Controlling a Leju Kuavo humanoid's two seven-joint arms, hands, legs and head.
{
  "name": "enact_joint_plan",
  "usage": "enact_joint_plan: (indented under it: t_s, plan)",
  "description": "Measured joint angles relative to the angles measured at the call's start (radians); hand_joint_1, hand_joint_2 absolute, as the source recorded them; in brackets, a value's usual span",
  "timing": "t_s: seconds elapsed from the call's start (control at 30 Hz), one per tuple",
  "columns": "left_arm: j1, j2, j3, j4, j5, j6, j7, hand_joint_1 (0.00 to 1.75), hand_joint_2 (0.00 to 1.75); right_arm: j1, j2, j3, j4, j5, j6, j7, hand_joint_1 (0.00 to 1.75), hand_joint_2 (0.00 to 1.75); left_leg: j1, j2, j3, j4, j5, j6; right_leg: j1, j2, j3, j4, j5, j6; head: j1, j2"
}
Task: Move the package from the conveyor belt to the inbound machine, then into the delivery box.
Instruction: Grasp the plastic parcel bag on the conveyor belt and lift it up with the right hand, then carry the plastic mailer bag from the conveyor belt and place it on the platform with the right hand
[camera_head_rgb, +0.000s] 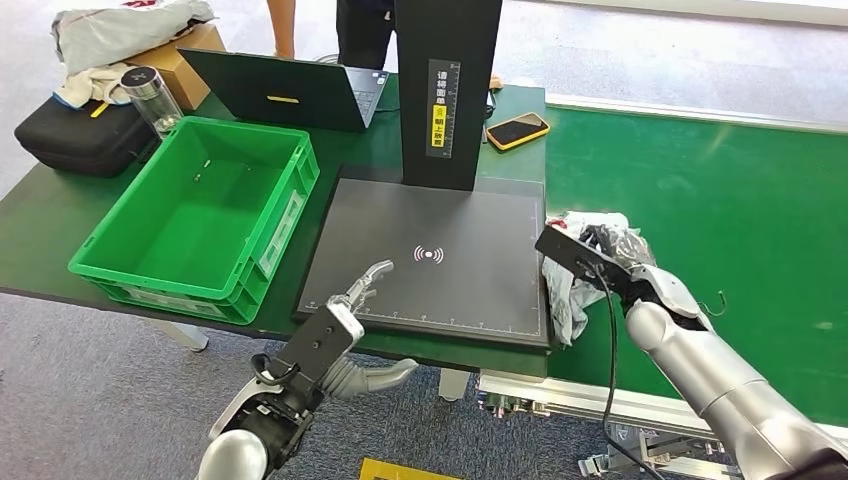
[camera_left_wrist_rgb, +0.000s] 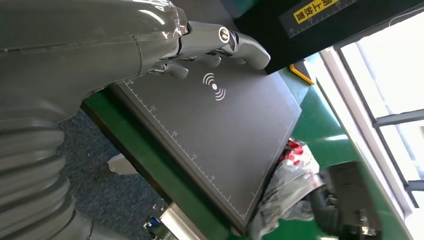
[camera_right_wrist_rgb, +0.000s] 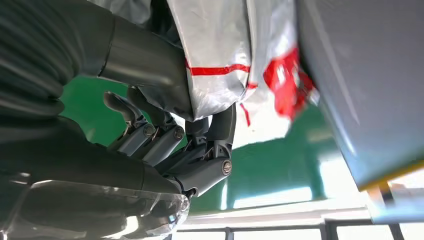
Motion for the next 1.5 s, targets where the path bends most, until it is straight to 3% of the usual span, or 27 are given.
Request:
enact_joint_plan:
  t_s: [0.17,0.3,0.5,0.73,1.1,1.27,1.5]
  plan:
    - [-0.002,0.0,0.002,0.0,0.001,0.007,-0.013,0.0,1.75,0.046,0.051,-0.204,-0.073,-0.068,-0.082,-0.064,1.75,1.75,0.0,0.0,0.0,0.0,0.0,0.0,0.0,0.0,0.0,0.0,0.0,0.0,0.0,0.0]
    - [-0.004,0.0,0.002,0.0,0.001,0.008,-0.015,0.0,1.75,0.063,0.072,-0.299,-0.107,-0.082,-0.093,-0.078,1.75,1.75,0.0,0.0,0.0,0.0,0.0,0.0,0.0,0.0,0.0,0.0,0.0,0.0,0.0,0.0]
    - [-0.007,0.0,0.002,0.0,0.002,0.008,-0.017,0.0,1.75,0.083,0.089,-0.358,-0.133,-0.103,-0.102,-0.096,1.75,1.75,0.0,0.0,0.0,0.0,0.0,0.0,0.0,0.0,-0.001,0.0,0.0,0.0,0.0,0.0]
    - [-0.03,0.0,0.002,0.02,0.013,0.012,-0.047,0.0,1.75,0.113,0.123,-0.48,-0.194,-0.325,-0.165,-0.256,1.75,1.75,0.0,0.0,-0.001,0.0,0.0,0.0,0.0,0.0,-0.001,0.0,0.0,0.0,0.0,0.0]
    - [-0.043,-0.002,-0.002,0.049,0.027,0.014,-0.065,0.0,1.75,0.191,0.166,-0.618,-0.43,-0.621,-0.244,-0.394,1.75,1.75,0.0,0.0,-0.002,0.0,0.0,0.0,0.0,-0.001,-0.002,0.0,0.0,0.0,0.0,0.0]
    - [-0.046,-0.002,-0.005,0.061,0.037,0.014,-0.077,0.0,1.75,0.203,0.185,-0.644,-0.593,-0.717,-0.271,-0.415,1.75,1.75,0.0,0.0,-0.002,0.0,0.0,0.0,0.0,0.0,-0.002,0.0,0.0,0.0,0.0,0.0]
    - [-0.05,-0.003,-0.013,0.068,0.037,0.009,-0.081,0.0,1.75,0.178,0.224,-0.642,-0.737,-0.722,-0.293,-0.412,1.75,1.75,0.0,0.0,-0.001,0.0,0.0,0.0,0.0,0.0,-0.002,0.0,0.0,0.0,0.0,0.0]
